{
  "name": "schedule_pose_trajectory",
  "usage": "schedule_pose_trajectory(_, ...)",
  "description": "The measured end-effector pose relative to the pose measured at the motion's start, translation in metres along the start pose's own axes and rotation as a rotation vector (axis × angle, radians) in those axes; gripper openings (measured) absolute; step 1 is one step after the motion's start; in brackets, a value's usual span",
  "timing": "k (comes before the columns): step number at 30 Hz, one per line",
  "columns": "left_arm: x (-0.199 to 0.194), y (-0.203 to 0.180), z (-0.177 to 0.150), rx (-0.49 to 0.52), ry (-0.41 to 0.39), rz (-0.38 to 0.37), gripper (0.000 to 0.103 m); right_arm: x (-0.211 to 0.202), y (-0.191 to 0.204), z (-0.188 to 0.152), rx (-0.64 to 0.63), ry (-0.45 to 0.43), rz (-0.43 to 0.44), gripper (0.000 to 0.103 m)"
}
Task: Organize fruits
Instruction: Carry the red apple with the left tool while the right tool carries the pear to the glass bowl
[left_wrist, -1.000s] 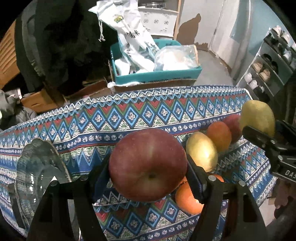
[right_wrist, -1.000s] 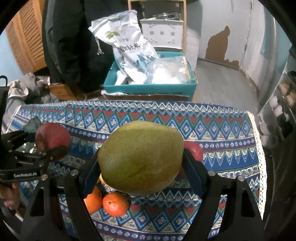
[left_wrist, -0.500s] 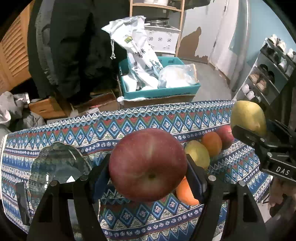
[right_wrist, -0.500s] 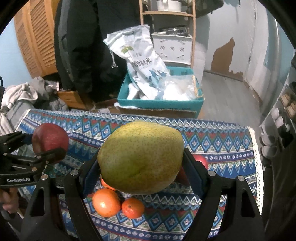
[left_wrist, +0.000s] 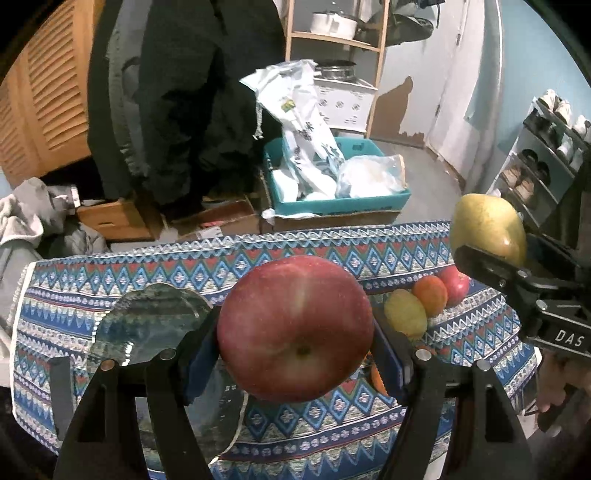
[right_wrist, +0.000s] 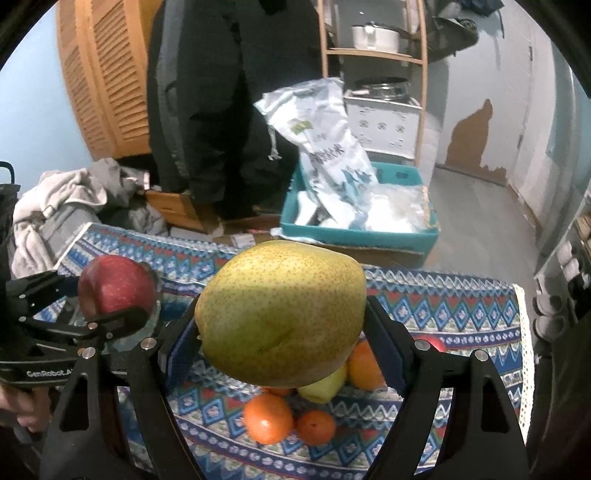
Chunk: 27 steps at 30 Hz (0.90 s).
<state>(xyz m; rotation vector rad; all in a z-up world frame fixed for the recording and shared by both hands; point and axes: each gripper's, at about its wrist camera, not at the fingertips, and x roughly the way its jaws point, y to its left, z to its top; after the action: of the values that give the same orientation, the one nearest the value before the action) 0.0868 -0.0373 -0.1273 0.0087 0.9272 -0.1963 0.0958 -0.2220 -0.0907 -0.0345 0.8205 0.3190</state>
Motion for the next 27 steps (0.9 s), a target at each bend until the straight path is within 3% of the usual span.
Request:
schedule_pose_trajectory(14, -0.019, 0.060, -0.016, -0.094, -0.014, 0.045, 0.076, 0.016, 0.059, 0.019, -0.065, 0.003, 0.085, 0.081)
schedule_pose_trajectory(27, -0.023, 0.119, -0.043, -0.176, 0.005, 0.096, 0.076, 0.056, 0.118, 0.029, -0.112, 0.058, 0.167, 0.081)
